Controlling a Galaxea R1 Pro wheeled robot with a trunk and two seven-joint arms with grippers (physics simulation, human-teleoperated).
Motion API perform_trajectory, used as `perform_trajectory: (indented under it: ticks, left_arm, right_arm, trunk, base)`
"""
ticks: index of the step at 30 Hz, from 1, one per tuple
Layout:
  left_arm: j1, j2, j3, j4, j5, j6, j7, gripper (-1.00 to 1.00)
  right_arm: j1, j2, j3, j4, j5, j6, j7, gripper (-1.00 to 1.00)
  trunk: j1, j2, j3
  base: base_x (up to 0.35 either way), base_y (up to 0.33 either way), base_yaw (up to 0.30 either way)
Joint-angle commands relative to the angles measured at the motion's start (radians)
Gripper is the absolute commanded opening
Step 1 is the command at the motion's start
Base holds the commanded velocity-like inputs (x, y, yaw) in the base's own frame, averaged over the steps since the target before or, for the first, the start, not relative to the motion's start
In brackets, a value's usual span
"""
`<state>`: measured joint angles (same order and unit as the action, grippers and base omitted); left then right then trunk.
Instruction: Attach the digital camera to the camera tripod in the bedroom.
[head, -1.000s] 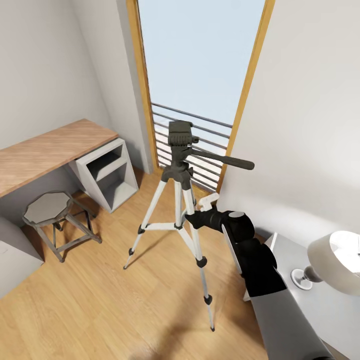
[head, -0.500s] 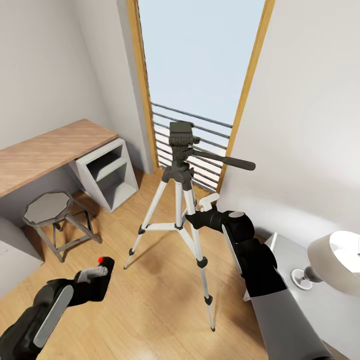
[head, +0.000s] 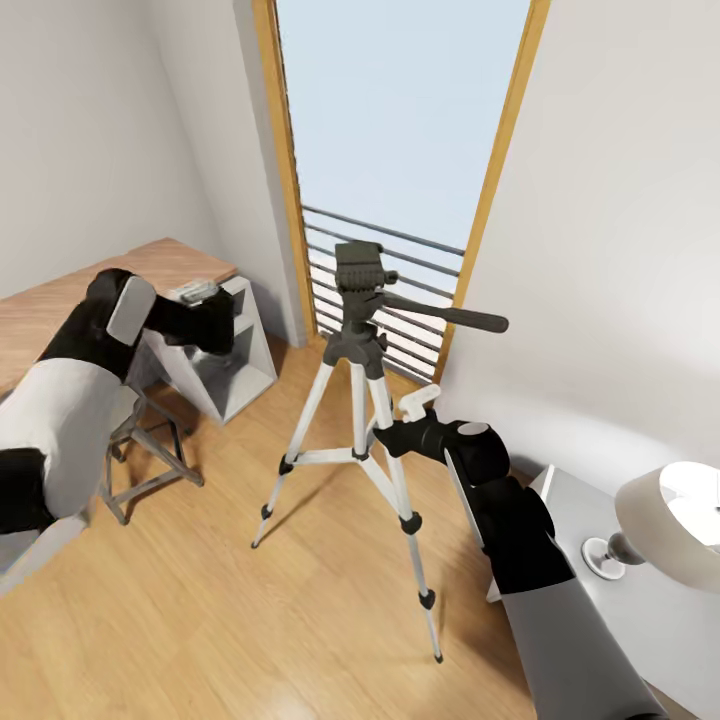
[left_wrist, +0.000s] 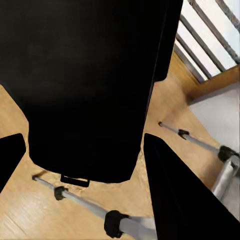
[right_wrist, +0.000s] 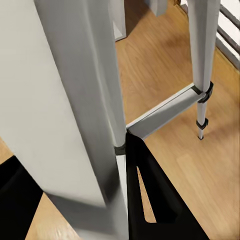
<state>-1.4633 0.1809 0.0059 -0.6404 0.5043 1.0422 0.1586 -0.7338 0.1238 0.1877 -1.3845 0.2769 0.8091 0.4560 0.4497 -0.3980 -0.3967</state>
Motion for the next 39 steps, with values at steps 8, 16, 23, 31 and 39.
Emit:
perform_trajectory:
  ticks: [8,16,23,31,39]
  left_arm:
    - [-0.506,-0.272,-0.007,0.281,-0.004,0.005,0.009,-1.00]
    - [-0.524,-0.335,-0.100,0.217,-0.005,0.004,0.008,-1.00]
    - [-0.525,-0.351,-0.292,0.199,-0.004,-0.002,-0.004,-1.00]
    - [-0.525,-0.336,-0.485,0.120,0.009,-0.002,-0.224,-1.00]
    - [-0.525,-0.293,-0.576,0.041,-0.063,-0.004,-0.516,-1.00]
  right_arm:
    - [-0.001,0.000,0.002,0.004,0.020,0.004,0.007,-1.00]
    - [-0.001,0.000,0.003,0.008,0.031,0.002,0.007,-1.00]
    - [-0.001,0.000,0.003,0.008,0.031,0.002,0.006,-1.00]
    - [-0.001,0.000,0.004,0.009,0.031,0.001,0.006,-1.00]
    - [-0.001,0.000,0.004,0.009,0.034,0.001,0.005,-1.00]
  trunk:
    - [0.000,-0.002,-0.002]
    - [0.000,-0.002,-0.002]
    - [0.000,-0.002,-0.002]
    - [0.000,-0.002,-0.002]
    - [0.000,-0.002,-0.002]
  base:
    - [0.000,0.000,0.000]
    - [0.000,0.000,0.000]
    - [0.000,0.000,0.000]
    - [0.000,0.000,0.000]
    - [0.000,0.000,0.000]
